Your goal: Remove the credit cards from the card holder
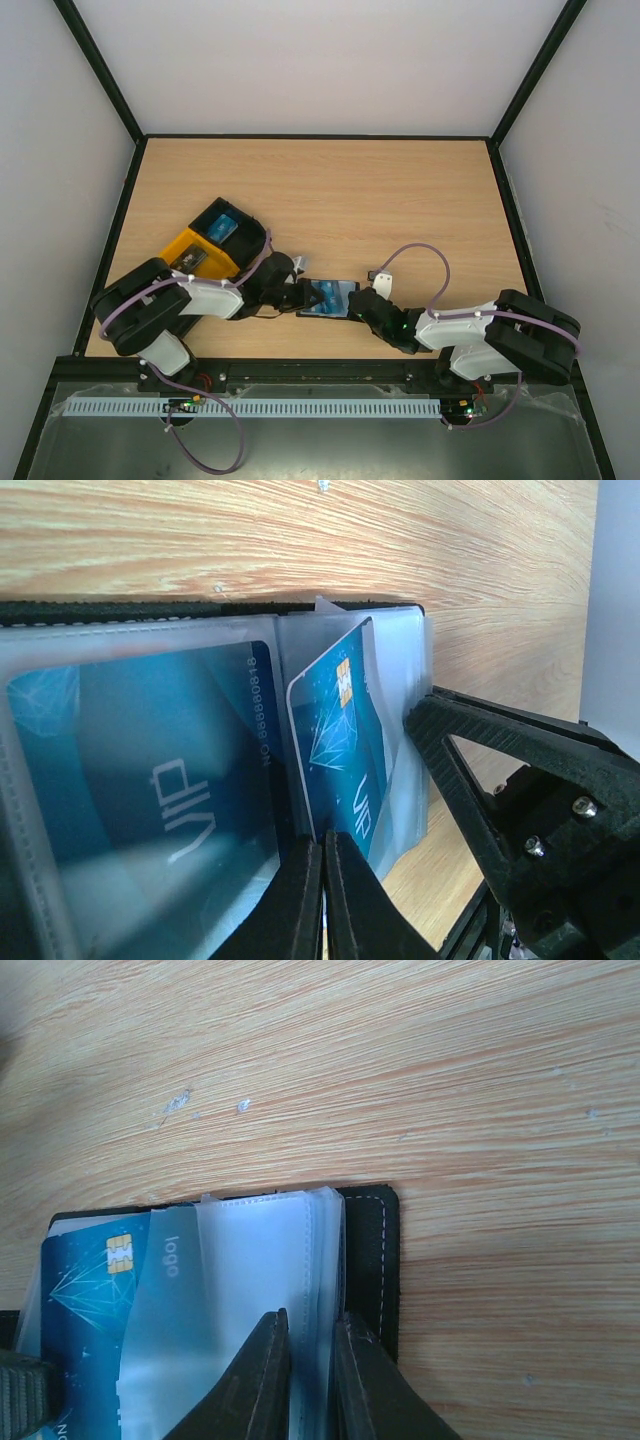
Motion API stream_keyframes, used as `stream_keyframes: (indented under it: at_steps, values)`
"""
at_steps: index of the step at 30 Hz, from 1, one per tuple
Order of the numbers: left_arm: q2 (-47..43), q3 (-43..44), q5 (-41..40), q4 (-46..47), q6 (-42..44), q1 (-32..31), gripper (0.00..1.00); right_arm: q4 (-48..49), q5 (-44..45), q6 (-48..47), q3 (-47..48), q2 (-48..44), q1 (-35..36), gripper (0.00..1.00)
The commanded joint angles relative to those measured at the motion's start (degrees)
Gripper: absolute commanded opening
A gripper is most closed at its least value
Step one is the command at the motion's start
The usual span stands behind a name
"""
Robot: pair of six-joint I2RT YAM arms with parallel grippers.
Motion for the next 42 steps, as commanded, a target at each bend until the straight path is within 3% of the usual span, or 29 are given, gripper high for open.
stream_keyframes:
  at_steps: [1,6,10,13,20,27,35,42]
  values:
    - [-2.25,-0.92,-0.31,-2.86,1.06,0.2,0.03,-7.1,-2.62,0.46,-0.59,0.27,-0.04,0.13]
    - [-3.08,-0.56,-0.32,-3.32,1.02,0.21,0.03,-8.37,-4.64,0.33,1.07,-0.55,0.03,0.14]
    - [-3.22,0.07,-0.21,-4.32,1.53,0.29,0.03,-10.04,-6.94,0.28,3.52,-3.2,-0.03,0.26]
    - [-3.13,0.65,-0.31,-4.96,1.96,0.22,0.03,-12.96,-5.0,-0.26,4.85,-5.1,0.01,0.29]
    - [-2.85,1.67,0.55,-5.59,2.85,0.22,0.03,-13.29,-3.41,-2.07,5.82,-9.3,-0.04,0.14]
    - [-2.4,1.93,0.56,-5.49,2.53,0.28,0.03,-8.36,-6.04,-2.96,6.85,-4.51,-0.03,0.05]
    - [-1.8,2.33,0.57,-4.02,1.43,0.2,0.03,-1.8,-8.36,-1.53,4.71,4.36,0.01,0.02]
    - [-1.17,2.38,1.02,-0.07,0.29,-0.59,0.17,3.02,-8.73,1.06,-0.36,6.01,-0.04,0.02]
